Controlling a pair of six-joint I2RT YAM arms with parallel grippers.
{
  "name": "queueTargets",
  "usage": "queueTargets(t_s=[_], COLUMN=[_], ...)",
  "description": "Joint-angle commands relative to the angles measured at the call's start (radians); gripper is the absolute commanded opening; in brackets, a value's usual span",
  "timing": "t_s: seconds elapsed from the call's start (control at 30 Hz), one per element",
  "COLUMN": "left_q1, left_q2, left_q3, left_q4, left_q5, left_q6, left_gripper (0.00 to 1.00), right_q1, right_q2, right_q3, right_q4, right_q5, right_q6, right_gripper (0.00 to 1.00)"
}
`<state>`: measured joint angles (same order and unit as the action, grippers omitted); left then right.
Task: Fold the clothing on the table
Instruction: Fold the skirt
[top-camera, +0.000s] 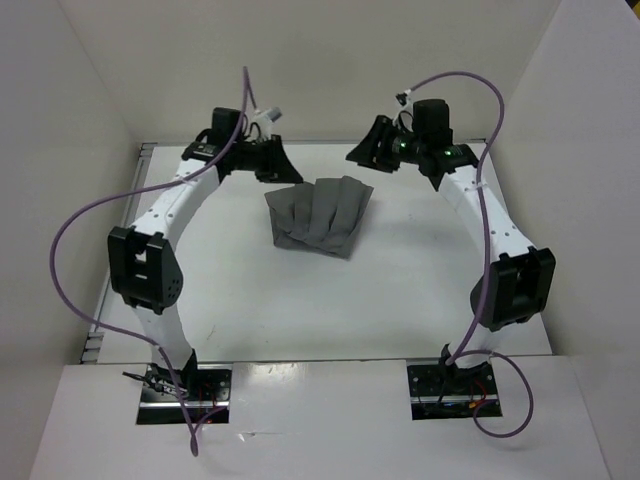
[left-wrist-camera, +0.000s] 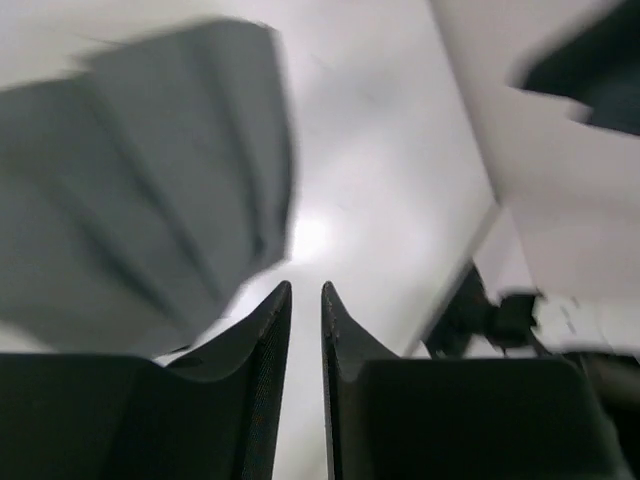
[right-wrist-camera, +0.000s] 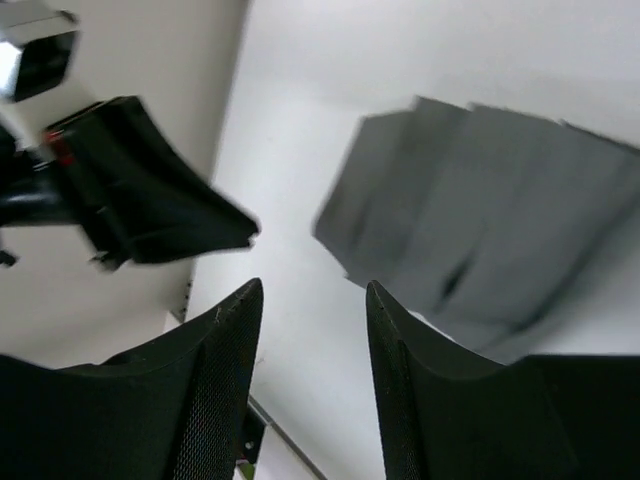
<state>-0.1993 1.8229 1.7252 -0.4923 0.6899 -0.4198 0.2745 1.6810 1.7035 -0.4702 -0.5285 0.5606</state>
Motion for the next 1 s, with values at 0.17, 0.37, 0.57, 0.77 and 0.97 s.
queueTargets(t_s=[0.17,0.37,0.57,0.77,0.97], left_q1=[-0.051,0.018,0.028,0.028,0.038], left_q2=[0.259,0.304,0.443,0.441,0.287], left_q3=[0.030,-0.134,-0.144,-0.113,-0.140], left_q4=[0.018,0.020,0.009,0.078,0.066], left_q5=[0.269,0.102,0.028,-0.015,0.034], left_q6=[0.035,0.047,0.055,-0.013,-0.034], left_gripper=[0.22,0.21,0.20,0.21,0.37], right_q1=[-0.047,-0.057,-0.066,-0.066,-0.066], right_q2=[-0.078,-0.116,-0.107,-0.118,-0.196], right_q3=[-0.225,-0.295,-0.295,-0.315,-0.338], right_q4=[0.039,0.067,0.067,0.085,0.062], right_q5=[0.025,0.016,-0.005,-0.040,-0.039], right_q6=[0.001,0.010,0.021,0.021,0.002], right_gripper=[0.51,0.51,0.51,0.51,0.51])
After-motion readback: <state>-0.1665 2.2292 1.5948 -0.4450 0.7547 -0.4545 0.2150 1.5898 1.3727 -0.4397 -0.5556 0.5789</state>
